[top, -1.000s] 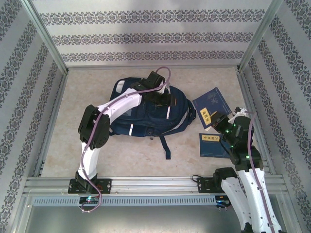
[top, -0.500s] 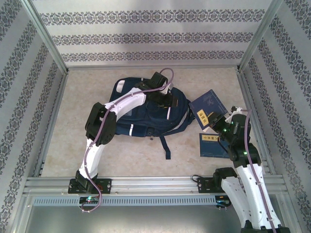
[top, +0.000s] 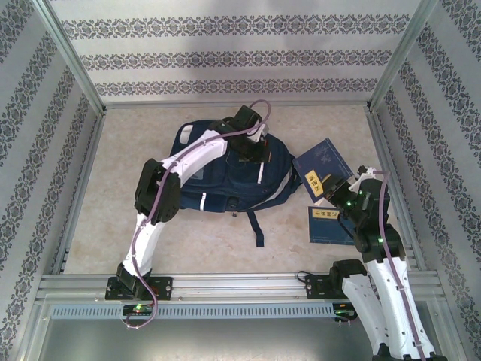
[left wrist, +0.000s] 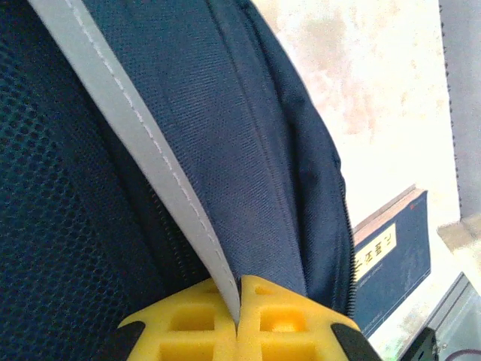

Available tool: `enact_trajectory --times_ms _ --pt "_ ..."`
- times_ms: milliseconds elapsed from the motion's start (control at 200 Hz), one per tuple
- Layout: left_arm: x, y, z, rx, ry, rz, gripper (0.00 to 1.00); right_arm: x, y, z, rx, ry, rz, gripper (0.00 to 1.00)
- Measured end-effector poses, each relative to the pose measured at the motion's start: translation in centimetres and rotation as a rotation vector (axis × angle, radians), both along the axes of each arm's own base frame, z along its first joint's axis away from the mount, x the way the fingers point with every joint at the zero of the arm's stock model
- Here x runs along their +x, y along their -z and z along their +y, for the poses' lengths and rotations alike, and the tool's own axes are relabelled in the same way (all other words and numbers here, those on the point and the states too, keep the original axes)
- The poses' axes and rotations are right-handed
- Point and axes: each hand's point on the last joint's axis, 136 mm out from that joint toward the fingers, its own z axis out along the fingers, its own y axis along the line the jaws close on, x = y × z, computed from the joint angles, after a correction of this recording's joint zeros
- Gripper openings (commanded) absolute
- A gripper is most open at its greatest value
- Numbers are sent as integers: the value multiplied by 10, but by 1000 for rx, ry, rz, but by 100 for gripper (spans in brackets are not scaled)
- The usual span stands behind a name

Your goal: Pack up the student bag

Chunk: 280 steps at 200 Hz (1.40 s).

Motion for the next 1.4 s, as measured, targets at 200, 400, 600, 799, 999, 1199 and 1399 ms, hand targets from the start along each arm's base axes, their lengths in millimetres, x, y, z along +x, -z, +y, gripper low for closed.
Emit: enact_trajectory --times_ms 200,400,600,799,999,1199,1399 --pt "-17 -58 35 32 11 -69 0 -3 -2 -1 -19 -4 10 0" --pt "-36 -133 89 38 -12 -187 0 1 -1 14 33 -83 28 0" --pt "-54 -154 116 57 -7 -217 0 12 -1 55 208 -282 40 0" --pt "-56 -153 123 27 10 -190 0 9 -3 94 331 -459 72 0" --pt "-60 -154 124 3 21 -177 0 12 -6 129 438 -571 119 0" --pt "-62 -154 124 -12 28 -166 0 19 15 155 470 -601 212 0" --pt "-64 -156 123 -23 33 -165 0 38 41 175 413 -579 300 0"
